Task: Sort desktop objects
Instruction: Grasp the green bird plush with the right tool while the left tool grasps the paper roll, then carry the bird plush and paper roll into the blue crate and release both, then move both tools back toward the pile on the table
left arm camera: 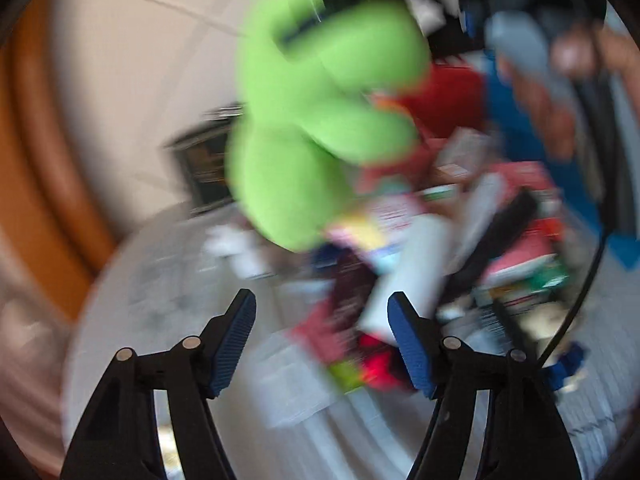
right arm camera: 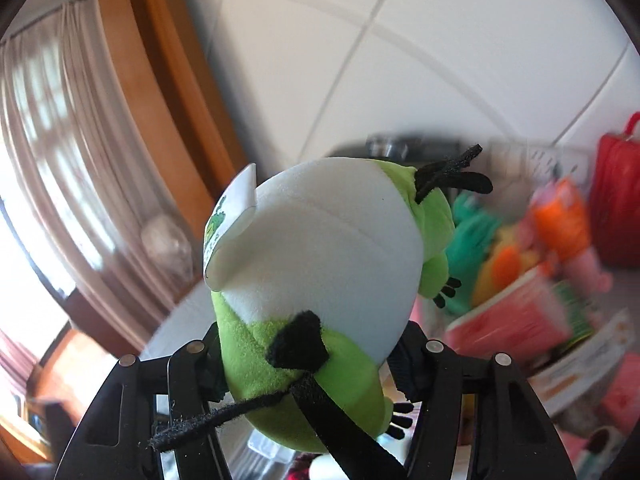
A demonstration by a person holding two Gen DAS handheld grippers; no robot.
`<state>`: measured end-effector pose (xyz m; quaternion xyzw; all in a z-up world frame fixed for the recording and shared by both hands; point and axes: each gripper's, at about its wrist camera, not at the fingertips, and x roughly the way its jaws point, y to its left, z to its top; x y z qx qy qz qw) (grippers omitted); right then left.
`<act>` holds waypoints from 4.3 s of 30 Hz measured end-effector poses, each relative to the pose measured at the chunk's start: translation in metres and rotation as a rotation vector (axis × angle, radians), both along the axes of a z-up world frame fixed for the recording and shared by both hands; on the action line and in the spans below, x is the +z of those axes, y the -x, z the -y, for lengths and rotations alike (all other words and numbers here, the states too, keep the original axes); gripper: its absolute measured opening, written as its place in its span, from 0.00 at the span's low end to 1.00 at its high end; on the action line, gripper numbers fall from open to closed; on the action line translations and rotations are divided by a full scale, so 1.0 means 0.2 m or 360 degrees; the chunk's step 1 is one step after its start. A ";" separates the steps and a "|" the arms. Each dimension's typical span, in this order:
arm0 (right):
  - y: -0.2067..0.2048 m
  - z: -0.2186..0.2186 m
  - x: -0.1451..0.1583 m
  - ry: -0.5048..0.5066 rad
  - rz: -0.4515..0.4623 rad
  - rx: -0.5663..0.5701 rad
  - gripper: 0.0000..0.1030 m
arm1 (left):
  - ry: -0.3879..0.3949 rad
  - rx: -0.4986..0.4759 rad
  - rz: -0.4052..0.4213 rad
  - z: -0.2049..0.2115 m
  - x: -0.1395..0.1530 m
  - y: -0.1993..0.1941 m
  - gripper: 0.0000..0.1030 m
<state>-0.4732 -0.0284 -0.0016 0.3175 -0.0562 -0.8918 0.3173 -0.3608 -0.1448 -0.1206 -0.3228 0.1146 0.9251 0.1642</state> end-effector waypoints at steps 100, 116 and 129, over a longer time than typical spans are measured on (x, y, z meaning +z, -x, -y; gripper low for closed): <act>-1.60 -2.58 0.52 -0.0219 -0.0368 -0.1105 1.00 | -0.0162 0.0219 -0.0447 -1.95 0.99 -0.66 0.77; -1.30 -1.69 0.39 -0.0222 -0.0251 -0.0956 1.00 | 0.0131 0.0544 -0.0381 -0.69 0.76 -0.45 0.77; -1.01 -1.14 -0.42 -0.0464 0.0273 -0.0557 0.99 | 0.0105 0.0369 -0.0031 -0.45 0.26 -0.47 0.77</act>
